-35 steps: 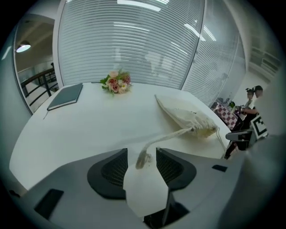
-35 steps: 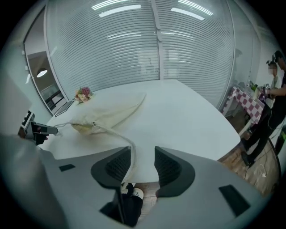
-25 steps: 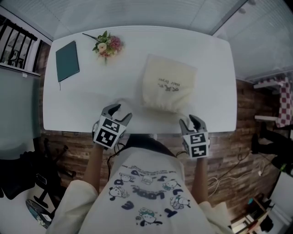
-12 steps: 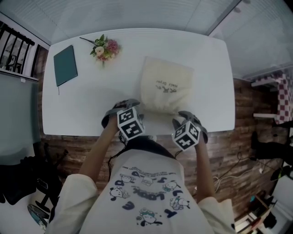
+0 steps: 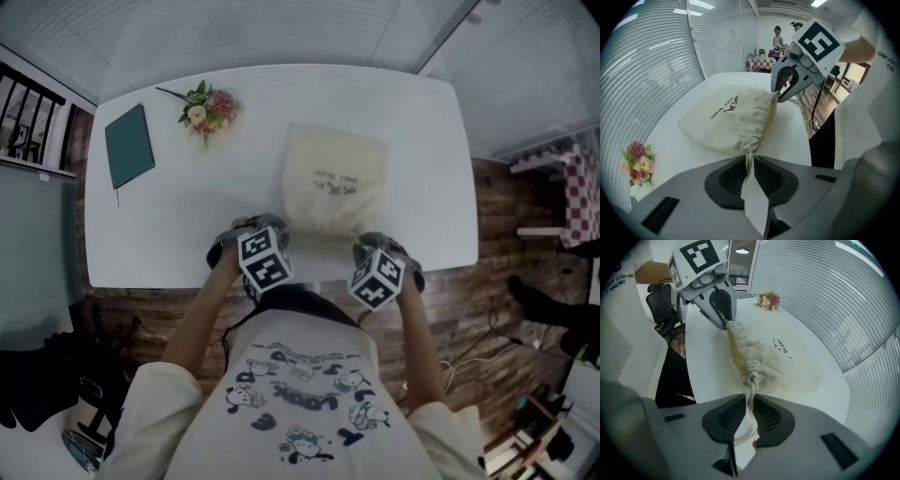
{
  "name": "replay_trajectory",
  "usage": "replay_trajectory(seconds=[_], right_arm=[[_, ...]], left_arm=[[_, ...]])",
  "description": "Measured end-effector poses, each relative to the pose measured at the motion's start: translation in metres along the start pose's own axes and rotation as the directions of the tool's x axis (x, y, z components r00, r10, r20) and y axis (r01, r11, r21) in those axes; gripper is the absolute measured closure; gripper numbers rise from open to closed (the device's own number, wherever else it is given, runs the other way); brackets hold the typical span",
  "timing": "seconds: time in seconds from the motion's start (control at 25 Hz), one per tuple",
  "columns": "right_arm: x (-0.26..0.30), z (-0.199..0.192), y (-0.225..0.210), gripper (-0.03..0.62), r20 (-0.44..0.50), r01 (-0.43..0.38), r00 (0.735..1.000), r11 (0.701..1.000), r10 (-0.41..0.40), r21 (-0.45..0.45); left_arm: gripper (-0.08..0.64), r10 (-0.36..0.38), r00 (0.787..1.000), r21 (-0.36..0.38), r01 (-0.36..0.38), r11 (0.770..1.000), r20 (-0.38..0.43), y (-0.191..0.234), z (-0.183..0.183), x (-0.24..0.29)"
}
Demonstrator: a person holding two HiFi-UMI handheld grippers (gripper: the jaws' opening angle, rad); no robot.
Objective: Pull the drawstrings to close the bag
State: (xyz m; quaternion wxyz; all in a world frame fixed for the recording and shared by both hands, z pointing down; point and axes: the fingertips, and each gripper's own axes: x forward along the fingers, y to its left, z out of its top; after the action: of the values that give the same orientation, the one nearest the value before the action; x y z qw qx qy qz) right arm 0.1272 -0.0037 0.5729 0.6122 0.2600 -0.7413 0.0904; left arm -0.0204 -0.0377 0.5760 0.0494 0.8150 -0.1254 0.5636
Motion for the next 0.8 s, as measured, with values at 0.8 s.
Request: replay_trajectory(seconds=[0.8], right_arm=[[-0.009,0.01,-0.007,0.549,0.032,-0.006,0.999,0.999,0.005,0.034]], left_arm=[[0.485,-0.005,1.0,-0.015,0.005,1.0,0.008,0.001,0.003,-0.002]])
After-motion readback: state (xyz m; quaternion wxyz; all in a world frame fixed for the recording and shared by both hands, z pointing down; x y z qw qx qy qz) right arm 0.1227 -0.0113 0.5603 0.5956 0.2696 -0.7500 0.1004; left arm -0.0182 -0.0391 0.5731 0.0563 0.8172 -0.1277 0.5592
